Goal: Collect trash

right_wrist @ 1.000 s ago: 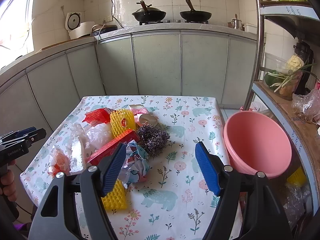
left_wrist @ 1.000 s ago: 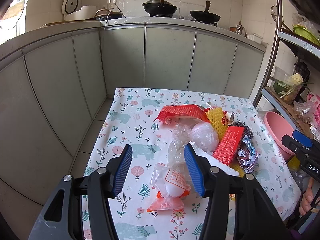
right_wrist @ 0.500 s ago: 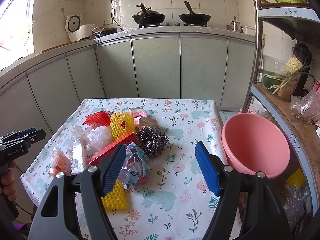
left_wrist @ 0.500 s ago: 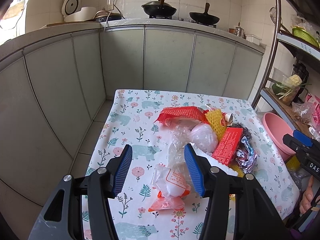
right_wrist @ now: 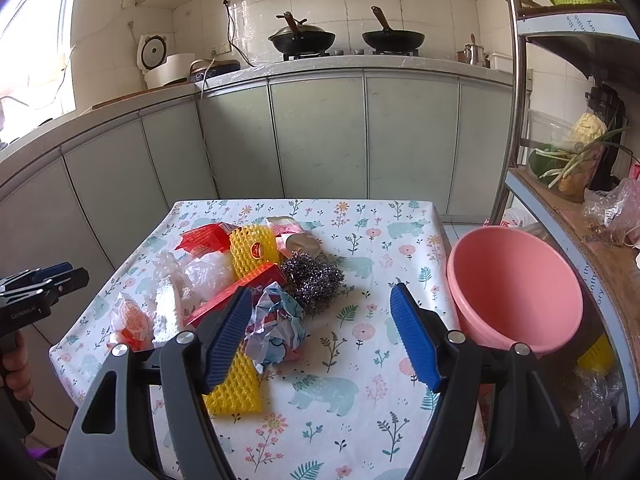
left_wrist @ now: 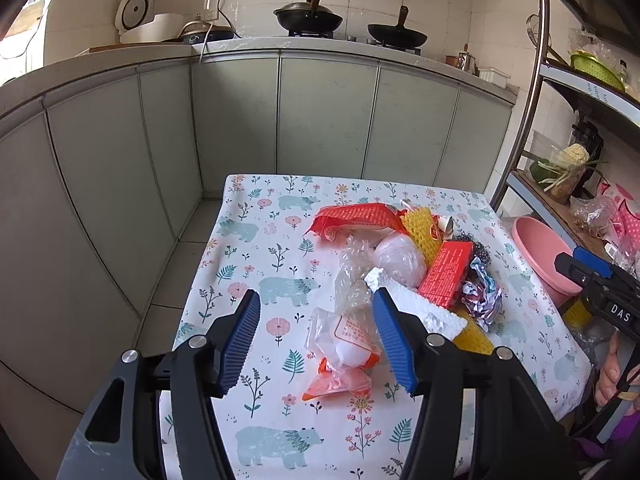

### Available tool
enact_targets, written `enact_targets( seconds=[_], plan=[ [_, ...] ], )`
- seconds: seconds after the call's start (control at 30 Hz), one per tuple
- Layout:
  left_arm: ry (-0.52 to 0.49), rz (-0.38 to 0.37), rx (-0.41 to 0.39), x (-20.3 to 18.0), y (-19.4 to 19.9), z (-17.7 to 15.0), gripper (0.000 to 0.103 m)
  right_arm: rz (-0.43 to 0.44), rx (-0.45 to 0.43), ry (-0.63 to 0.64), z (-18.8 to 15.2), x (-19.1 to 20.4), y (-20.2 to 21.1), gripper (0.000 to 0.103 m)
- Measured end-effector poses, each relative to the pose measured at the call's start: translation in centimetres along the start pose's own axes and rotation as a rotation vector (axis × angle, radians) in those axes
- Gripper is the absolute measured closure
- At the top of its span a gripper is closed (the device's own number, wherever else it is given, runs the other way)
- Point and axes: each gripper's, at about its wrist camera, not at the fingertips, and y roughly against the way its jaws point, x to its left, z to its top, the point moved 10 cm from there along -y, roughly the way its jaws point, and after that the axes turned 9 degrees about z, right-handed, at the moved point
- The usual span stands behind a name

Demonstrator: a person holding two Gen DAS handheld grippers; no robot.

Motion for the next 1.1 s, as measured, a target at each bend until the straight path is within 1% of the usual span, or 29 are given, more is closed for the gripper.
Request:
enact_targets(
  seconds=[0.2, 0.47, 0.5, 0.57, 0.73, 0.83, 0.93, 1.03, 1.07, 1.1],
  plan=[
    [-0.026, -0.017, 0.044, -0.4, -0.2, -1.9, 0.045, 0.027, 0.015, -0.011, -0.5, 0.1, -0.3, 0.031],
    [-0.044, -0.063, 0.096, -1.8, -1.3, -3.8, 0.045, 0.076, 0.037, 0.0, -1.4, 1.0, -0.6, 0.031],
    [-0.038, -0.071, 0.106, -1.9, -1.5, -4.0, 0.045, 0.082, 0.042, -0.002, -1.5, 1.0, -0.6, 0.032],
    [-0.026, -0.095, 0.125, -2.3, -1.8, -4.2, 0.045, 0.098, 0.049, -0.009, -1.8, 1.1, -0.7, 0.039],
    [-0.041, -0.119, 0.143, -3.6, -2.5, -4.4, 0.045, 0.17, 0.075, -0.018, -2.1, 2.1, -1.0, 0.043],
    [-0.048, -0.112, 0.162, -4.0, -3.1, -4.6, 0.045, 0.22, 0.083, 0.0, -2.2, 3.4, -1.0, 0.043],
    [-0.038, -0.087, 0.173, -3.8, -3.7, -4.6, 0.045, 0.284, 0.102, 0.031, -2.4, 5.2, -1.3, 0.043],
    [-0.02, -0.078, 0.174, -3.4, -4.2, -4.5, 0.045, 0.337, 0.139, 0.057, -2.8, 7.0, -1.9, 0.043],
    [-0.017, -0.076, 0.175, -3.1, -4.4, -4.3, 0.046, 0.353, 0.153, 0.073, -2.9, 7.8, -2.2, 0.043],
    [-0.018, -0.075, 0.175, -3.1, -4.5, -4.3, 0.049, 0.363, 0.163, 0.091, -3.1, 8.5, -2.5, 0.043]
  ],
)
